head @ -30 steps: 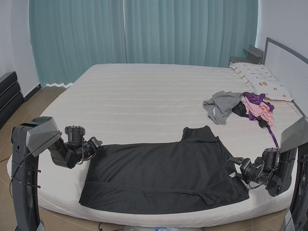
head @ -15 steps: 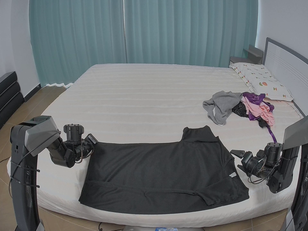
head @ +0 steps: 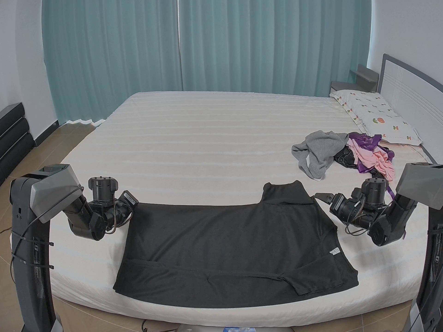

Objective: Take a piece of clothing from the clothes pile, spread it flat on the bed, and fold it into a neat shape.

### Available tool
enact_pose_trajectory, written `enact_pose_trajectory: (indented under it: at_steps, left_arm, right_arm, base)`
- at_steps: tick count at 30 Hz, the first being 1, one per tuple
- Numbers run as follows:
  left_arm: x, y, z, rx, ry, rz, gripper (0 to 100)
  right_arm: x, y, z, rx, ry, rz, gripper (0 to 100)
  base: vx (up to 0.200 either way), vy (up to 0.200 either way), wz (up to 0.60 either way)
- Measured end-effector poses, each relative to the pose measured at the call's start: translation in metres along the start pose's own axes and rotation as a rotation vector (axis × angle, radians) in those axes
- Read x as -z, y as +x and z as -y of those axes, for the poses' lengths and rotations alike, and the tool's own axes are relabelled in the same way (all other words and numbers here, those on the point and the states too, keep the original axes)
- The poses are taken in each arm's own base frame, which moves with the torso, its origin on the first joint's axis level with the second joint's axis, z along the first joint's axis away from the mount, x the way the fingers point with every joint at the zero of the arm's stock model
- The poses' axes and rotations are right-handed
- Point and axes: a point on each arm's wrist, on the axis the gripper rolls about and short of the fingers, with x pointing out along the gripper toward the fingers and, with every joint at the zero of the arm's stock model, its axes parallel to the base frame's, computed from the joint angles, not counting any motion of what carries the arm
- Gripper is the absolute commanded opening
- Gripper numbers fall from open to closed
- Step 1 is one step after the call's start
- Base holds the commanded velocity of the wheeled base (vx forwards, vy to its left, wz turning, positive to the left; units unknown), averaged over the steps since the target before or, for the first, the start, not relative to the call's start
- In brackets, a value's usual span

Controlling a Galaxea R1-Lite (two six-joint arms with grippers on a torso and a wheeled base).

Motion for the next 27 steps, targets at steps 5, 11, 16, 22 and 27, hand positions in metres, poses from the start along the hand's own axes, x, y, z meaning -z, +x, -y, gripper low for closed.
enact_pose_trajectory:
  at_steps: [5, 11, 16, 22, 27]
  left_arm:
    - [0.0, -0.003, 0.001, -0.001, -0.015, -0.001, 0]
    - [0.0, -0.005, 0.001, -0.002, -0.022, -0.003, 0]
    - [0.0, -0.006, 0.001, -0.003, -0.024, -0.003, 0]
    - [0.0, -0.006, 0.001, -0.004, -0.024, -0.003, 0]
    - [-0.001, -0.006, 0.001, -0.003, -0.024, -0.002, 0]
  right_arm:
    - [-0.014, 0.032, -0.001, 0.013, -0.115, -0.014, 100]
    - [-0.017, 0.069, 0.004, 0.063, -0.22, -0.008, 100]
    - [-0.013, 0.085, 0.014, 0.089, -0.244, -0.022, 100]
    - [-0.018, 0.08, 0.028, 0.088, -0.227, -0.035, 100]
    - [-0.014, 0.071, 0.037, 0.079, -0.209, -0.08, 0]
  base:
    - [0.0, 0.0, 0.0]
    - [0.0, 0.0, 0.0]
    - [0.0, 0.0, 0.0]
    - [0.0, 0.0, 0.0]
    - [0.0, 0.0, 0.0]
